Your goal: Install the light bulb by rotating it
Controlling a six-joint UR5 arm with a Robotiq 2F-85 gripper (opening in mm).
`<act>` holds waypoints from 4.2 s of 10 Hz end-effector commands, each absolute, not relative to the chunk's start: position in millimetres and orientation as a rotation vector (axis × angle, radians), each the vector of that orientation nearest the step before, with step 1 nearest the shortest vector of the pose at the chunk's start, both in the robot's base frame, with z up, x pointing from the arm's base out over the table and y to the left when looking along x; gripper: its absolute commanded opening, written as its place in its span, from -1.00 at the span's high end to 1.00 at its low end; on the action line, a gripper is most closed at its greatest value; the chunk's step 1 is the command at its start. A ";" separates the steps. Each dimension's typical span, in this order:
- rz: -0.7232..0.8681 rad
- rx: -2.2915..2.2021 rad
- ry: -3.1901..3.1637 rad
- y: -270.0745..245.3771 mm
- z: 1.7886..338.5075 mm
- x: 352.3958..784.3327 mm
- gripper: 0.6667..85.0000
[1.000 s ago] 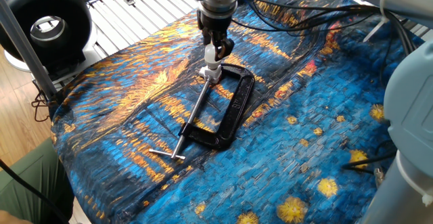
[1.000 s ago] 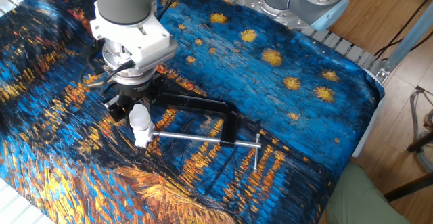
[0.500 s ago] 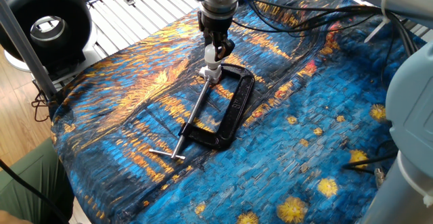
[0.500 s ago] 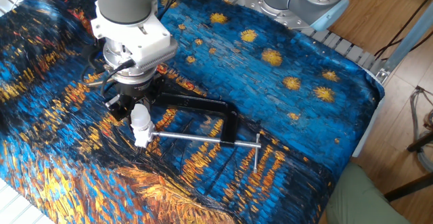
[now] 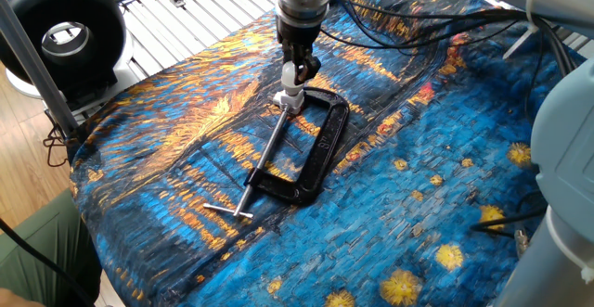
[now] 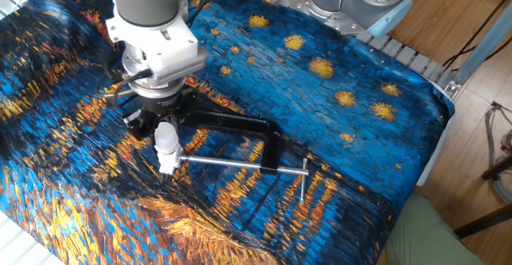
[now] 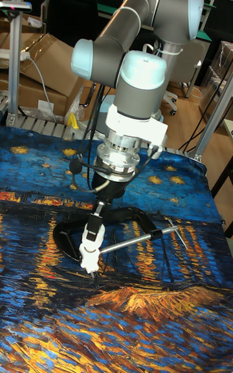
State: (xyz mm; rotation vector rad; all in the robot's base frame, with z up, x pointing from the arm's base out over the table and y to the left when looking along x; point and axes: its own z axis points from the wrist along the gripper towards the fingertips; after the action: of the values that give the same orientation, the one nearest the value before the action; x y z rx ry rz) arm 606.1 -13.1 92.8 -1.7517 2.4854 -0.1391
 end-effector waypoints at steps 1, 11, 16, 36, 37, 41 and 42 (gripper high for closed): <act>-0.075 -1.581 2.588 -12.4 95.5 603.1 0.03; 0.112 -1.011 2.865 -25.2 99.1 603.0 0.17; 0.128 -0.526 2.981 -28.6 91.0 609.4 0.23; 0.020 -0.840 3.113 -37.3 118.0 582.5 -0.56; 0.014 -0.945 3.105 -32.9 126.9 578.3 -0.49; -0.005 -1.076 3.034 -13.7 150.8 589.1 -0.14; -0.021 -0.964 3.073 -4.3 158.9 594.9 0.03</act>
State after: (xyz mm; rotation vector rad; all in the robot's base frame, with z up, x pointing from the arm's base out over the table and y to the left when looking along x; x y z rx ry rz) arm 587.9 -22.3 140.3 -0.9951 3.0660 -0.0227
